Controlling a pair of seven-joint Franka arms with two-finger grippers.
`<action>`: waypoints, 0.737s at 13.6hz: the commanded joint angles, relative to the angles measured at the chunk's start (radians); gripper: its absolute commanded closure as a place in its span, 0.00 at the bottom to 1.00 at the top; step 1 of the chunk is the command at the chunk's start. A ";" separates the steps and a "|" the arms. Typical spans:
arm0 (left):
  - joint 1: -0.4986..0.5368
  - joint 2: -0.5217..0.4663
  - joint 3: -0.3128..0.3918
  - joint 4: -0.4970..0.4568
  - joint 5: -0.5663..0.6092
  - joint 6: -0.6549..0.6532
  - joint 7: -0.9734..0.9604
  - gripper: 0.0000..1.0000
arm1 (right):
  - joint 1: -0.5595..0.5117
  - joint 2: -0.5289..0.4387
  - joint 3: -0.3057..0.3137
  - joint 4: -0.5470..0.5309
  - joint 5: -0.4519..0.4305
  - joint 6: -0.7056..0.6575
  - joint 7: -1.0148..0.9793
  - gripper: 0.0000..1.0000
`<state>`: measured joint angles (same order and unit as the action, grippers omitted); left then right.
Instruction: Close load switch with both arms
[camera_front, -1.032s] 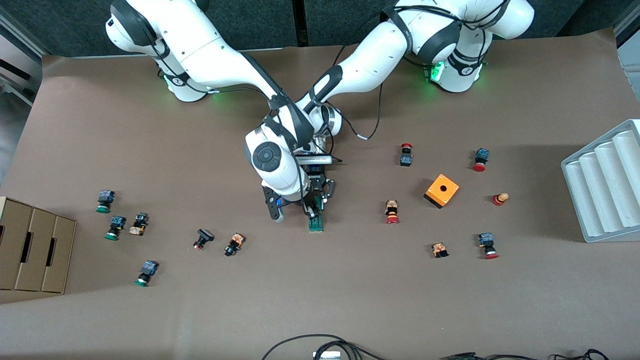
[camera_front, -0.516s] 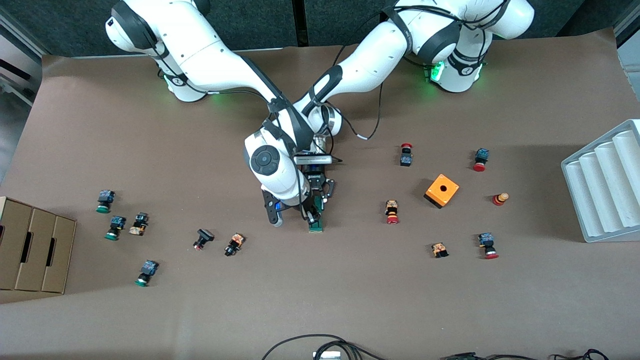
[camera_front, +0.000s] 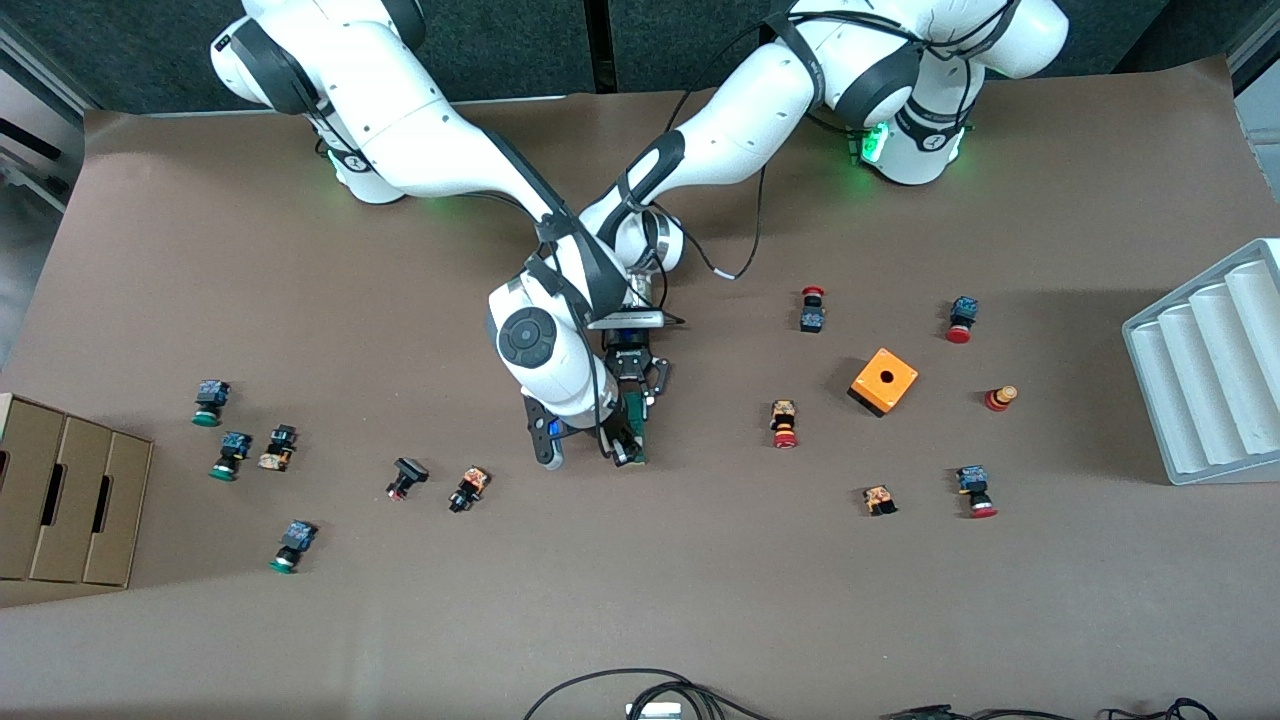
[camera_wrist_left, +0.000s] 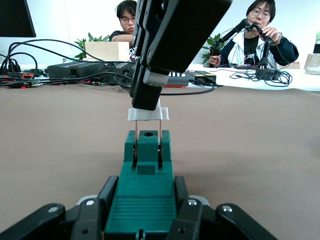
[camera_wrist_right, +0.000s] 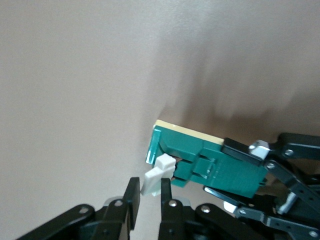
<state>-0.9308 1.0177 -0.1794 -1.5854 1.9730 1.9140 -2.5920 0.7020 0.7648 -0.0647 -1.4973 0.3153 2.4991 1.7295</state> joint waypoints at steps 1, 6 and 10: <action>-0.002 0.009 -0.002 0.004 0.004 -0.023 -0.014 0.48 | -0.004 0.053 -0.001 0.065 0.027 -0.005 -0.001 0.77; 0.000 0.009 -0.002 0.004 0.004 -0.023 -0.014 0.49 | -0.015 0.064 -0.003 0.066 0.027 -0.003 -0.002 0.77; 0.000 0.009 -0.002 0.004 0.004 -0.023 -0.014 0.49 | -0.016 0.082 -0.003 0.072 0.025 0.006 -0.002 0.76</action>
<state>-0.9310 1.0179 -0.1796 -1.5853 1.9731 1.9134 -2.5920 0.6904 0.8047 -0.0651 -1.4585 0.3153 2.4995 1.7295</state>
